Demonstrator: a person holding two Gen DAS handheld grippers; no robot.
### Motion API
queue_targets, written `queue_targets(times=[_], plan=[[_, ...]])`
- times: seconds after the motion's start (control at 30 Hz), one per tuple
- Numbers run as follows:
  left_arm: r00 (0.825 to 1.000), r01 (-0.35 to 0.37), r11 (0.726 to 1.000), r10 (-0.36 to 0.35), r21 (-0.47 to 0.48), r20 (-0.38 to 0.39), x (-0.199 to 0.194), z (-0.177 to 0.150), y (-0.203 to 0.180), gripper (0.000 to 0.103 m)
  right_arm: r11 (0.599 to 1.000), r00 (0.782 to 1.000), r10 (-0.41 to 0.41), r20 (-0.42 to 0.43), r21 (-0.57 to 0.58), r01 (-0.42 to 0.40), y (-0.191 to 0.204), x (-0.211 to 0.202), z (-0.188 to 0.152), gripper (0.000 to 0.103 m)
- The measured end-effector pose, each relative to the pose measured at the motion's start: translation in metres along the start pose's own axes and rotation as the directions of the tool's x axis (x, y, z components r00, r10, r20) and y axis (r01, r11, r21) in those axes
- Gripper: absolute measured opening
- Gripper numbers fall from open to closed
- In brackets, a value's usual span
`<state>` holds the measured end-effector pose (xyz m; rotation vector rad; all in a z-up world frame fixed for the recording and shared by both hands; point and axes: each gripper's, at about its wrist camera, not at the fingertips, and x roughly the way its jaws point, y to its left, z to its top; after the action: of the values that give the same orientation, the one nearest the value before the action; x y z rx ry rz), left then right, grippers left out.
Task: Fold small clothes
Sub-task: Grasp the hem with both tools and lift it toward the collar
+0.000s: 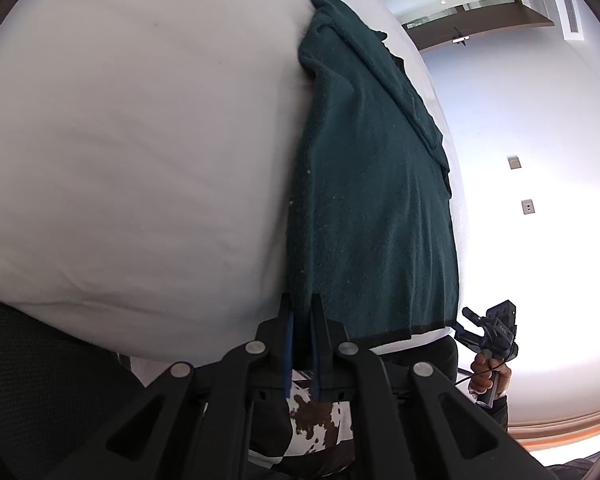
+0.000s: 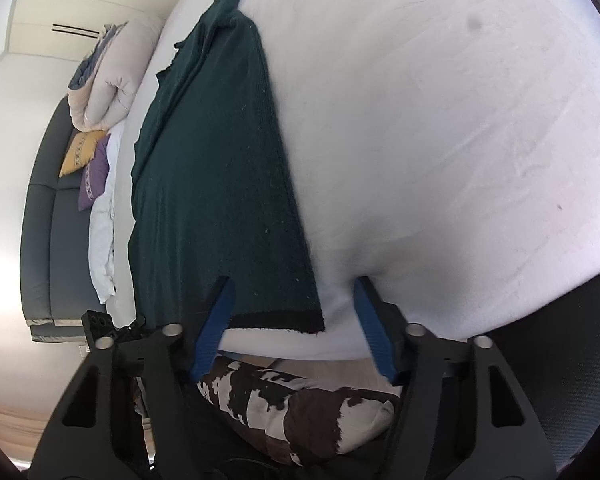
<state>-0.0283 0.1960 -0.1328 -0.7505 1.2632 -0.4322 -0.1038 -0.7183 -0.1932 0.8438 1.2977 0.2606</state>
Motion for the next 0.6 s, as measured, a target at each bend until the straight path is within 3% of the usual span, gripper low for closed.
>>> queue_targets(times=[0.07, 0.23, 0.37, 0.6], plan=[[1.0, 0.003, 1.0, -0.003, -0.001, 0.002, 0.0, 0.0, 0.0, 0.006, 1.0, 1.0, 0.006, -0.016, -0.003, -0.006, 0.004, 0.005, 0.001, 0.038], [1.0, 0.02, 1.0, -0.02, -0.001, 0.009, -0.003, 0.0, 0.001, 0.006, 0.999, 0.999, -0.014, -0.036, -0.042, 0.012, 0.019, 0.016, 0.002, 0.028], [0.999, 0.039, 0.999, -0.039, 0.001, 0.014, -0.006, 0.0, 0.001, 0.006, 0.997, 0.999, -0.024, -0.04, -0.069, 0.021, 0.024, 0.015, 0.0, 0.007], [0.982, 0.177, 0.984, -0.174, -0.03, 0.069, -0.024, 0.006, -0.004, 0.005, 0.989, 1.0, 0.027, 0.012, -0.145, -0.025, 0.049, -0.003, 0.002, 0.006]])
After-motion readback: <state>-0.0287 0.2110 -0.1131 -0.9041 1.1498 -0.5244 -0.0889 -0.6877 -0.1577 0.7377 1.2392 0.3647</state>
